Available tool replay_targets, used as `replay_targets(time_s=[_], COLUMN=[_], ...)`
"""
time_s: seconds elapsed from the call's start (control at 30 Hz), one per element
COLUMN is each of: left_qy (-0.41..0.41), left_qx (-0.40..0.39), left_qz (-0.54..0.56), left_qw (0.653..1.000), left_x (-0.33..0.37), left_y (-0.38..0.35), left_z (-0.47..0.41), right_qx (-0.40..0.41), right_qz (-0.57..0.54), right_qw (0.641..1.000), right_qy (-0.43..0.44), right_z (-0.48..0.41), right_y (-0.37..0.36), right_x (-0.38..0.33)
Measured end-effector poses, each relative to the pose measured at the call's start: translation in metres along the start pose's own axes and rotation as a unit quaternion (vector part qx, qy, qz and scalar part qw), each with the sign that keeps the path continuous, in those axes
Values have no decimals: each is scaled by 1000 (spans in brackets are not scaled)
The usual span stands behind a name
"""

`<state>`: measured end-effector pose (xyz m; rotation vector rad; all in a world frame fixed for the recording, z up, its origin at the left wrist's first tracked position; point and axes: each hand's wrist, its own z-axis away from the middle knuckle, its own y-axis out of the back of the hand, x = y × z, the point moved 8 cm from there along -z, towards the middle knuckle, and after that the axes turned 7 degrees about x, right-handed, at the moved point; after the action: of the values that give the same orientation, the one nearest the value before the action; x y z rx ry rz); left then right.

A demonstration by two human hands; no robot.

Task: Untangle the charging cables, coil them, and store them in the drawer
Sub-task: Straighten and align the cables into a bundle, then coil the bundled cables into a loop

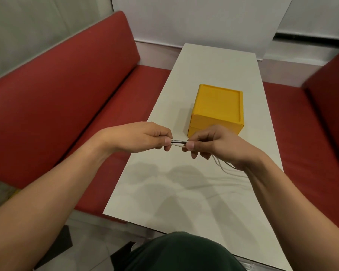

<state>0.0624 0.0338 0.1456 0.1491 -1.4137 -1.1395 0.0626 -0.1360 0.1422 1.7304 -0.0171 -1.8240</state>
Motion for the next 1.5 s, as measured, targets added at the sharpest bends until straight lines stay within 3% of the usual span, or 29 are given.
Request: replay_targets(time_s=[0.13, 0.2, 0.43, 0.73, 0.93, 1.13, 1.23, 1.5], left_qy=[-7, -4, 38, 123, 99, 35, -18, -31], left_qx=[3, 9, -45, -23, -33, -147, -134, -79], left_qz=[21, 38, 123, 233, 306, 336, 366, 430], left_qw=[1000, 999, 991, 964, 946, 929, 921, 899], left_x=[1, -1, -10, -15, -6, 14, 25, 37], left_y=[3, 4, -5, -18, -20, -27, -26, -38], left_z=[1, 2, 2, 5, 8, 14, 7, -10], right_qx=[19, 28, -25, 48, 19, -9, -11, -20], right_qz=[183, 216, 100, 186, 167, 186, 197, 193], right_qw=[983, 976, 995, 981, 984, 979, 976, 975], right_qy=[23, 28, 8, 30, 54, 84, 94, 110], right_z=[0, 2, 6, -6, 0, 4, 5, 6], right_y=[6, 8, 14, 33, 37, 34, 38, 47], right_x=[-9, -11, -5, -15, -27, -45, -55, -63])
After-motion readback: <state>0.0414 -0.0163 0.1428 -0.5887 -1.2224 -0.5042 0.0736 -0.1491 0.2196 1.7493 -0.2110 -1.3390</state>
